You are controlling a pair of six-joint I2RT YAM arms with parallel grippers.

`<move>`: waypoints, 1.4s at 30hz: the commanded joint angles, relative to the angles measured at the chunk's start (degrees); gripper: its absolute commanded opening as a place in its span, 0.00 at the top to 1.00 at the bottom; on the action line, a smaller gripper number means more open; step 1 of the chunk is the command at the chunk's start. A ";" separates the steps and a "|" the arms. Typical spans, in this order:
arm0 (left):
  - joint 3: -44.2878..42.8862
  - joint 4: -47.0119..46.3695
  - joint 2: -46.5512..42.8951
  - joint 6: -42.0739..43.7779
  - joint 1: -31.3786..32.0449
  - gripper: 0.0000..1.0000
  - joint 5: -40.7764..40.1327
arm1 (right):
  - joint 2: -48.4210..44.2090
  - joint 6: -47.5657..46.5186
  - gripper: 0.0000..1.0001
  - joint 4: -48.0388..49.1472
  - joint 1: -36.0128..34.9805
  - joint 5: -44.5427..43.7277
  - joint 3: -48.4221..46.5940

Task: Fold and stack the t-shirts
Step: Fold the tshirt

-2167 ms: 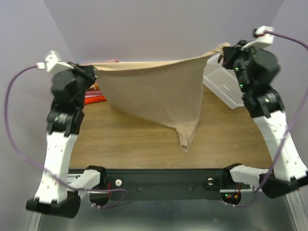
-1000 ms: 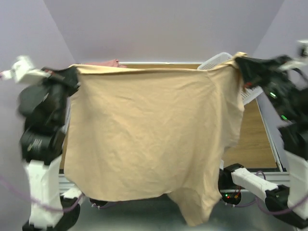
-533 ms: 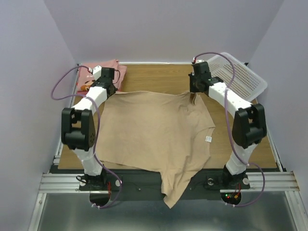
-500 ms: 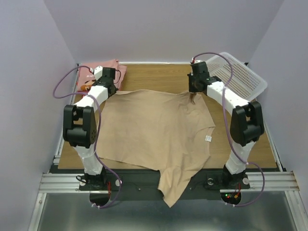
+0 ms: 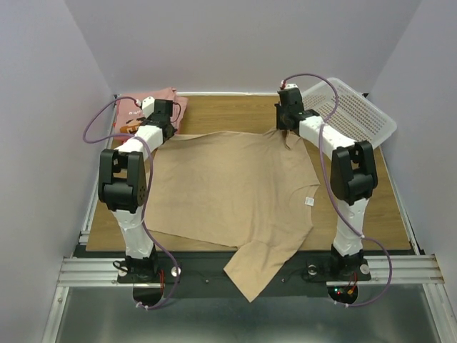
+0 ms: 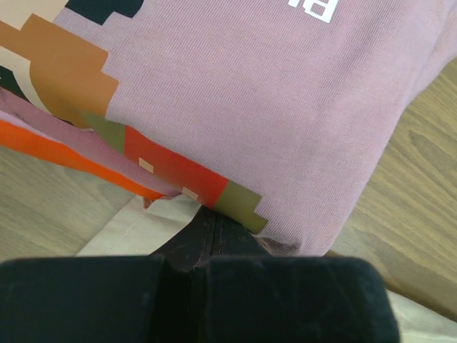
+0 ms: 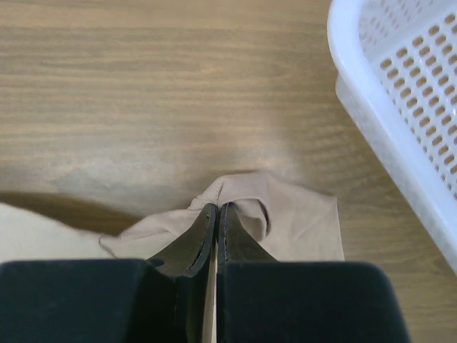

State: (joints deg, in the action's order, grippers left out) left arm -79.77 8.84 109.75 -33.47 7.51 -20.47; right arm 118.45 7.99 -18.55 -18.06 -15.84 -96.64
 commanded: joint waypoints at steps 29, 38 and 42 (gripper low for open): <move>16.31 2.58 -16.50 -4.23 -1.27 1.00 -3.08 | -30.65 17.49 1.00 -19.24 -17.86 -8.60 29.05; 16.48 3.38 -16.68 -5.11 -2.59 1.00 -3.35 | -27.40 22.77 1.00 -30.93 -23.15 -13.96 25.89; 16.84 3.98 -17.03 -5.72 -2.85 1.00 -3.35 | -26.96 23.47 0.99 -31.38 -24.12 -12.91 26.85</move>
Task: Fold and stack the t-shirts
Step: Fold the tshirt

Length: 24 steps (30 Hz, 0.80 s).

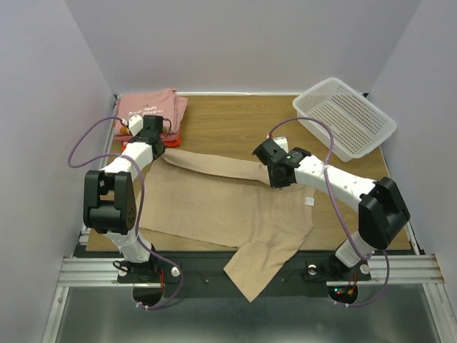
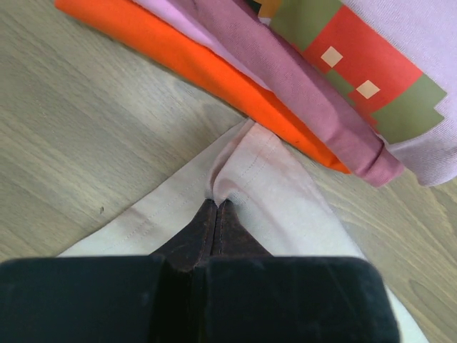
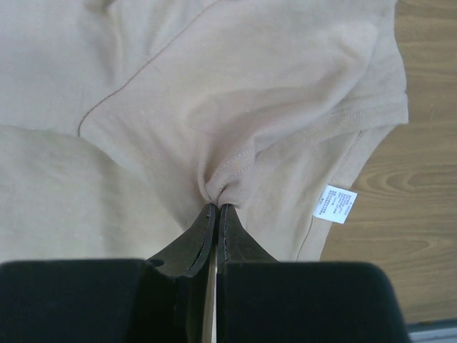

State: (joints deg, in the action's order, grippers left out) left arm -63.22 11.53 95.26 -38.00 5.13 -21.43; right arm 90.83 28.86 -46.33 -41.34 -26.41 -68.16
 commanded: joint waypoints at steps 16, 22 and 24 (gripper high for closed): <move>3.55 9.47 -7.36 -7.70 -0.64 0.35 -4.15 | -2.23 2.95 0.60 9.15 -1.20 12.01 6.72; 4.68 9.22 -15.61 -7.09 0.14 0.23 -0.90 | -7.76 4.27 0.36 9.15 -1.11 8.59 7.78; 5.12 8.78 -17.56 -6.65 1.81 0.21 0.07 | -9.69 4.80 0.33 9.15 -0.06 7.00 8.13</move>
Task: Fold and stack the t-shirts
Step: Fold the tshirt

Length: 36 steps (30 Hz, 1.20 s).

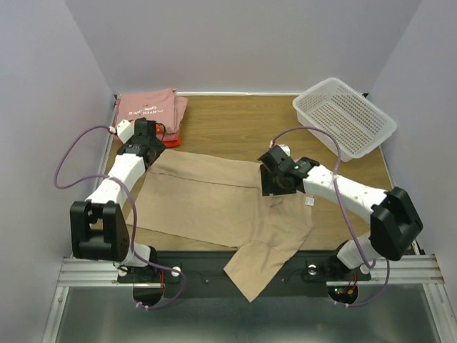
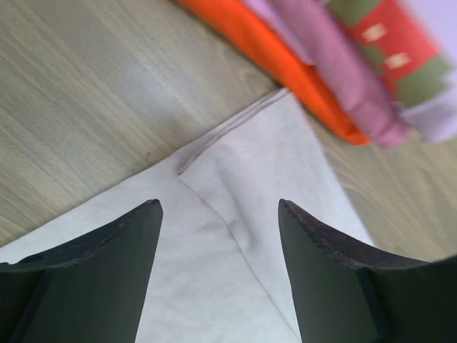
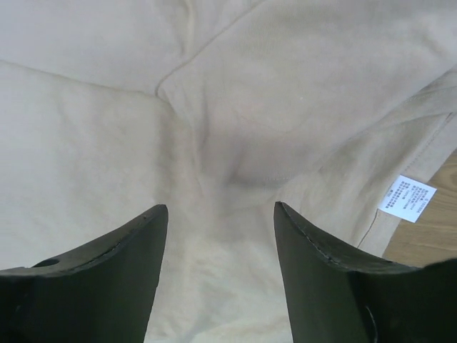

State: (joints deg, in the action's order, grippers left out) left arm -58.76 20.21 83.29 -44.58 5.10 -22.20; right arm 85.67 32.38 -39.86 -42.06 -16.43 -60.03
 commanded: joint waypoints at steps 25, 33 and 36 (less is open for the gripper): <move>8.31 -14.32 2.76 1.25 9.05 0.19 4.53 | 3.37 5.67 0.73 20.78 27.47 10.72 9.14; 8.66 -14.85 3.64 1.33 9.05 0.19 3.83 | 1.00 5.85 1.00 20.78 27.47 9.92 10.46; 8.66 -14.76 3.90 1.51 8.96 0.19 3.65 | -1.64 6.20 0.99 20.61 27.56 11.58 11.86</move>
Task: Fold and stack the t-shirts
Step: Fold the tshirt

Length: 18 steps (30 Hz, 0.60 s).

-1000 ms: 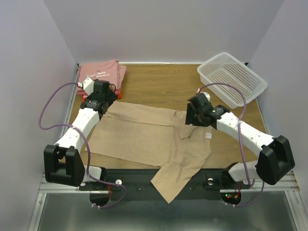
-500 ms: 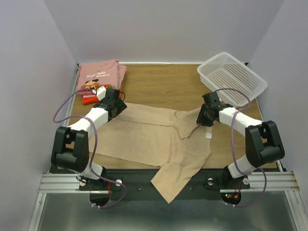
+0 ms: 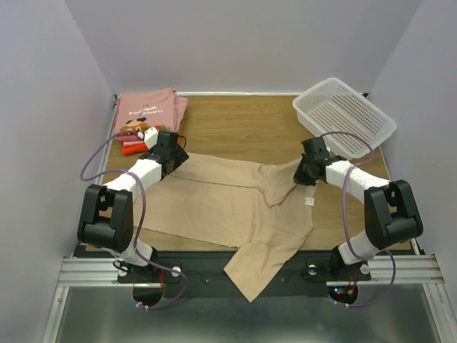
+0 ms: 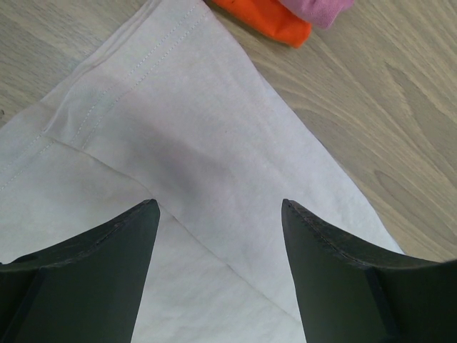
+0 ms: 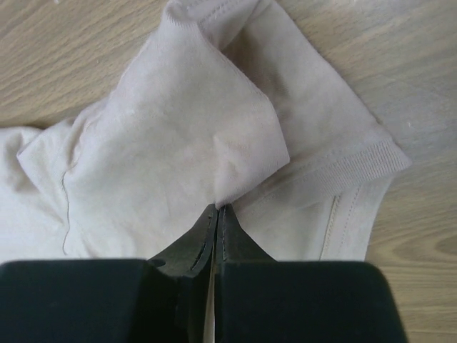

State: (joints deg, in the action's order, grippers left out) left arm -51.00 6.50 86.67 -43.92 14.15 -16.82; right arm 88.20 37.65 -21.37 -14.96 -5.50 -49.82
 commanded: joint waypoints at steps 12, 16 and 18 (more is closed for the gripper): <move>0.55 -1.23 1.48 1.29 -0.35 0.19 -1.81 | -13.67 1.63 0.99 -11.15 0.28 1.97 2.80; 0.38 -0.97 1.04 1.65 -0.44 0.19 -1.90 | -15.34 2.43 0.99 -11.77 0.28 5.23 4.38; 0.29 -1.05 0.87 1.73 -0.53 0.19 -1.81 | -15.08 2.52 0.97 -11.95 0.28 5.23 5.17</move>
State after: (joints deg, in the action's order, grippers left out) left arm -51.00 5.98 88.33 -43.29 14.00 -17.17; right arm 73.97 39.29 -30.98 -14.96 -2.33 -46.00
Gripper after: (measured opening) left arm 0.808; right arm 0.024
